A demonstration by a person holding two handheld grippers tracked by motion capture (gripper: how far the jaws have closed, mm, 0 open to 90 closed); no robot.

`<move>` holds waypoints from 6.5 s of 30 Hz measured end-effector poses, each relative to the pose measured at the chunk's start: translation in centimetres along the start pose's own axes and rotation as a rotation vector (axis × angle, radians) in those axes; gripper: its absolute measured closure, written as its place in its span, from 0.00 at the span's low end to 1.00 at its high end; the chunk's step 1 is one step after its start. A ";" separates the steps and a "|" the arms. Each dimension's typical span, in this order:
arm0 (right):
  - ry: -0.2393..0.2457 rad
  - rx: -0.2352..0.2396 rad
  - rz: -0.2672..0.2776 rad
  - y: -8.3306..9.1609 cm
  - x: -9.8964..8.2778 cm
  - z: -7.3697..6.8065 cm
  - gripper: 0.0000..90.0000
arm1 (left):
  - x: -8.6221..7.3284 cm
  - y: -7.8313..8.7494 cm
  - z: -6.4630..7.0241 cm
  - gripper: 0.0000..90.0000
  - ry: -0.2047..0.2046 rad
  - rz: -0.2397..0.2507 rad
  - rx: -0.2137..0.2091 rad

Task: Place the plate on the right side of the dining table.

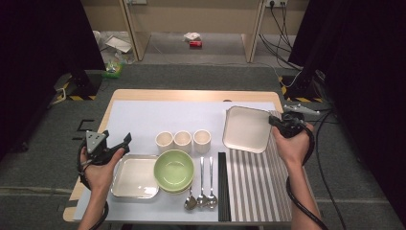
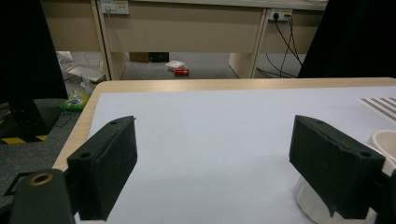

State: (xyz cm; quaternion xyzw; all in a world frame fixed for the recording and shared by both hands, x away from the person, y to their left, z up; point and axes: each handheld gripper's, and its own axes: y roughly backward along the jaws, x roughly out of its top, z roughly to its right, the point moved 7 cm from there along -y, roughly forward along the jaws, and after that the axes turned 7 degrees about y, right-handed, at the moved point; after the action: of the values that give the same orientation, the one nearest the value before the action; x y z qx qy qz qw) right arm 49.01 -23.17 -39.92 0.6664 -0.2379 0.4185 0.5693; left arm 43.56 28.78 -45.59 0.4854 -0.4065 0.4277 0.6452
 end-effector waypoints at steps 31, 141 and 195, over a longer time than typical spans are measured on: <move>-0.037 -0.023 -0.149 -2.0 -4.3 2.4 0.98 | -0.3 0.0 -0.3 0.16 0.006 -0.006 0.010; -0.136 -0.086 -0.469 -5.2 -10.6 5.6 0.95 | -0.9 -0.3 -0.5 0.15 0.002 -0.038 0.015; -0.080 -0.115 -0.410 -4.3 -10.3 6.3 0.85 | -1.2 -0.5 -0.4 0.15 0.012 -0.048 0.009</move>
State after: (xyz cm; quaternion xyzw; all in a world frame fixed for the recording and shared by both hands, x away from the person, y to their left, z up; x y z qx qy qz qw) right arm 48.74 -29.81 -50.86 0.6834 -0.1433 0.2528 0.6697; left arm 43.74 28.88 -46.97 0.4954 -0.3889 0.4166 0.6555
